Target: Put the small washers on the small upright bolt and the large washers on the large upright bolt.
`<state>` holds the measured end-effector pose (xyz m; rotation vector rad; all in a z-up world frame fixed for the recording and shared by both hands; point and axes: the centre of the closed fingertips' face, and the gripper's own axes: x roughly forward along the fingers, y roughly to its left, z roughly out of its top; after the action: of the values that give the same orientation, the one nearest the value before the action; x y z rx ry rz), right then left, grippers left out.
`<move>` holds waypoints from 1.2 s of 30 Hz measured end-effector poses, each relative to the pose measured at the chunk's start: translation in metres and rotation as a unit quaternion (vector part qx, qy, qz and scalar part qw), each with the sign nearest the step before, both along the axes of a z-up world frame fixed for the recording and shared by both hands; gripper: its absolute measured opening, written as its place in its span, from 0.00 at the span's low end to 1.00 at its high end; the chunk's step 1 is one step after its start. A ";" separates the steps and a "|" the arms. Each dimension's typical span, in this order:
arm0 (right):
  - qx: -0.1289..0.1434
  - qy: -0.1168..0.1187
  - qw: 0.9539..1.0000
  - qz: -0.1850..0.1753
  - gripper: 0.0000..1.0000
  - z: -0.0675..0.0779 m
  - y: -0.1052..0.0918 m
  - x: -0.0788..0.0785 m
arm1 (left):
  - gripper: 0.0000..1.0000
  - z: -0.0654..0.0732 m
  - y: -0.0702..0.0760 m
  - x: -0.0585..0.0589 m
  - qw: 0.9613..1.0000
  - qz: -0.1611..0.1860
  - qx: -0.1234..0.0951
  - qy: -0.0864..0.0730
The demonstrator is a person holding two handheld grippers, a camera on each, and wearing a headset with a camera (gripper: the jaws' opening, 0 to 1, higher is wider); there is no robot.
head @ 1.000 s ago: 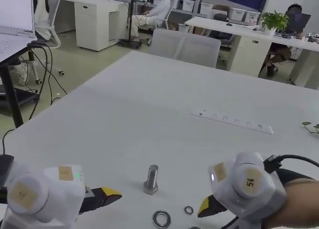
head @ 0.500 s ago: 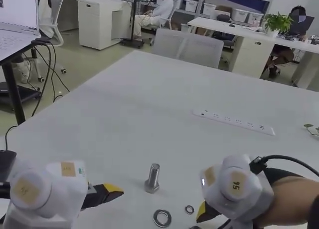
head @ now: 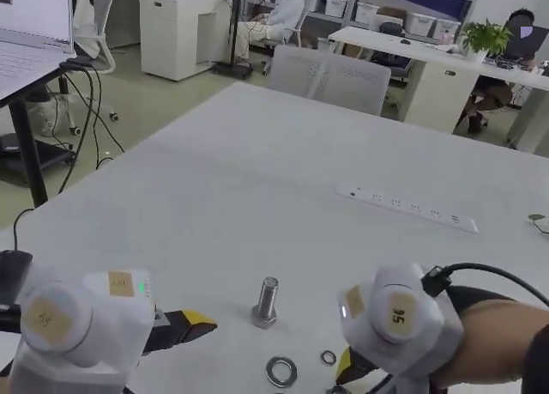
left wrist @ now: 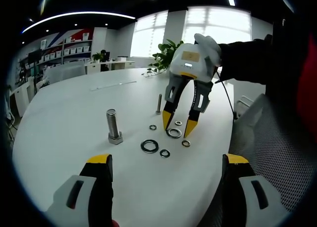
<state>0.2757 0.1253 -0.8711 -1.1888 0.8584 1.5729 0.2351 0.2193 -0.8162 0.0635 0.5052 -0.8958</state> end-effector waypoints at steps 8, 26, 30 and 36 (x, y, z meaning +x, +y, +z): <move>-0.008 -0.001 1.000 0.006 0.26 0.000 0.000 0.002 | 0.91 0.001 -0.001 0.000 1.000 -0.001 0.000 -0.001; -0.056 -0.016 0.998 0.021 0.25 -0.003 0.001 0.002 | 0.90 0.002 -0.001 0.000 1.000 0.001 0.003 -0.006; -0.068 -0.019 0.997 0.023 0.24 -0.003 0.001 0.002 | 0.90 0.003 -0.001 0.001 1.000 0.000 0.005 -0.007; -0.084 -0.021 0.996 0.024 0.24 -0.003 0.001 0.002 | 0.90 0.004 0.000 0.001 1.000 0.001 0.011 -0.011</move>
<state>0.2778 0.1263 -0.8741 -1.3668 0.9543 1.5322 0.2357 0.2196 -0.8124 0.0921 0.4940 -0.8867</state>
